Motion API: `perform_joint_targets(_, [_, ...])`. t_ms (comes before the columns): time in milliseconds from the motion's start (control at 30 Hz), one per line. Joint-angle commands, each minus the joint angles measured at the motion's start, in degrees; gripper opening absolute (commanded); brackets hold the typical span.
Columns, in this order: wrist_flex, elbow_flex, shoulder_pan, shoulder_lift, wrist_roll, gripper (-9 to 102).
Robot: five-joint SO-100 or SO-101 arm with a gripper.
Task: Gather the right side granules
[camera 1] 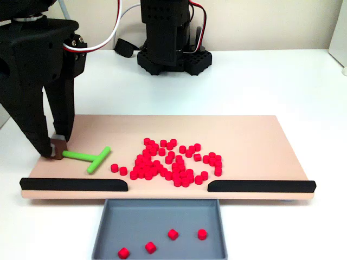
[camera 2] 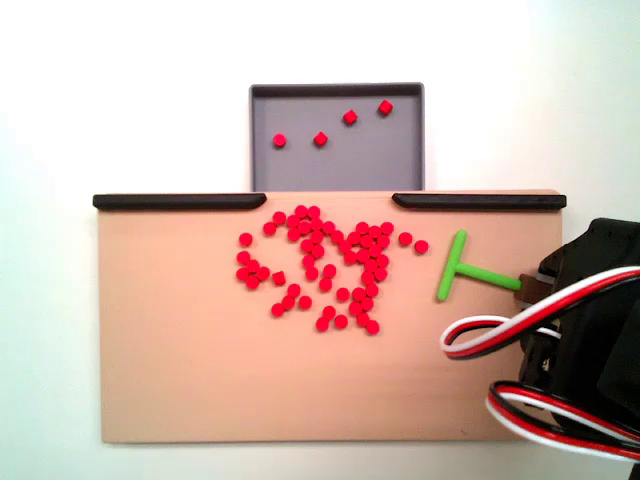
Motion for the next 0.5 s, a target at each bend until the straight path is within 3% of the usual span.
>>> perform_joint_targets(0, [-0.1, -1.8, -0.7, -0.2, -14.9, 0])
perform_joint_targets(467, [0.0, -1.1, -2.5, -1.5, -10.8, 0])
